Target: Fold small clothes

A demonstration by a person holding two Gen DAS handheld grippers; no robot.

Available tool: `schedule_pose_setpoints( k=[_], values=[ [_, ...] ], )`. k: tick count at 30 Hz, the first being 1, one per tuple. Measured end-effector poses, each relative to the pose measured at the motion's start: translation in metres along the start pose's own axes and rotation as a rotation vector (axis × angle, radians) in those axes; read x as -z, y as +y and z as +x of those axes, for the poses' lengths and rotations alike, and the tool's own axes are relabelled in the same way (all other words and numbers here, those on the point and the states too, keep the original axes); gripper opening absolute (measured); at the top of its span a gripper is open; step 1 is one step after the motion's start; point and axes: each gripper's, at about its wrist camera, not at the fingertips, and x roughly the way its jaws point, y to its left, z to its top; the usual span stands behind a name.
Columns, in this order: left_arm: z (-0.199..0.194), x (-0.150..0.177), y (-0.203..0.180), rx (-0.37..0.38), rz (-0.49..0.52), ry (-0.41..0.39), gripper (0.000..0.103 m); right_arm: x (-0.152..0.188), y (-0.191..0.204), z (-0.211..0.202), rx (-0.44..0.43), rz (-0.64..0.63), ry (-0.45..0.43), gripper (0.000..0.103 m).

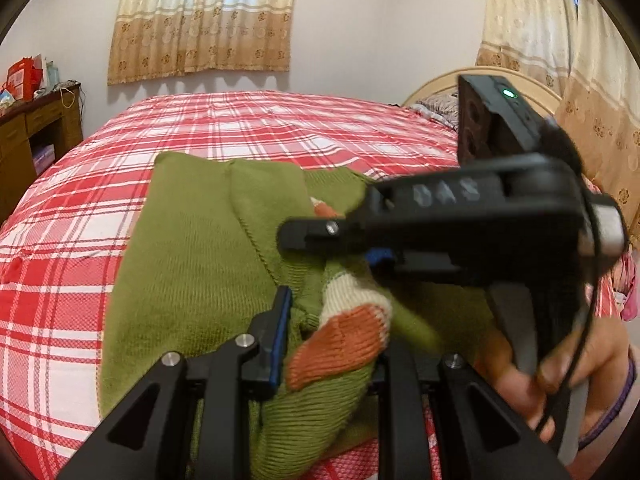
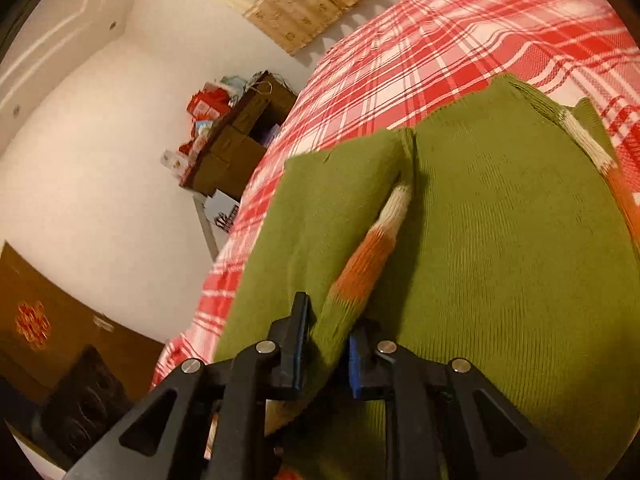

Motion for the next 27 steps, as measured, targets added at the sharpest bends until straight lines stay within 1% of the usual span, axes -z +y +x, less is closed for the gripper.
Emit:
schedule_pose_setpoints(
  k=[1, 4, 7, 8, 10, 16, 20, 22, 27],
  values=[
    [0.001, 0.0, -0.002, -0.004, 0.005, 0.001, 0.023, -0.003, -0.001, 0.002, 0.012, 0.0, -0.001, 0.022],
    [0.003, -0.001, -0.003, -0.01, 0.01, 0.005, 0.023, -0.008, -0.002, 0.008, 0.011, -0.006, -0.003, 0.022],
    [0.003, -0.001, -0.006, -0.017, 0.017, 0.009, 0.023, -0.009, 0.004, 0.01, 0.059, -0.079, -0.017, 0.022],
    [0.004, -0.002, -0.008, -0.025, 0.023, 0.011, 0.023, -0.009, 0.006, 0.01, 0.069, -0.099, -0.018, 0.021],
    [0.003, -0.004, -0.012, -0.036, 0.035, 0.007, 0.023, -0.01, 0.009, 0.007, 0.082, -0.135, -0.022, 0.014],
    [0.0, -0.023, -0.028, -0.01, 0.039, -0.029, 0.023, -0.024, 0.012, -0.018, 0.095, -0.198, -0.077, 0.012],
    [0.012, -0.036, -0.051, 0.006, 0.063, -0.035, 0.023, -0.037, 0.008, -0.036, 0.129, -0.232, -0.089, 0.011],
    [0.019, -0.039, -0.059, 0.008, 0.074, -0.03, 0.023, -0.042, 0.004, -0.046, 0.152, -0.25, -0.091, 0.011],
    [0.041, -0.045, -0.086, 0.017, 0.08, 0.004, 0.022, -0.051, -0.021, -0.065, 0.201, -0.251, -0.082, 0.011]
  ],
)
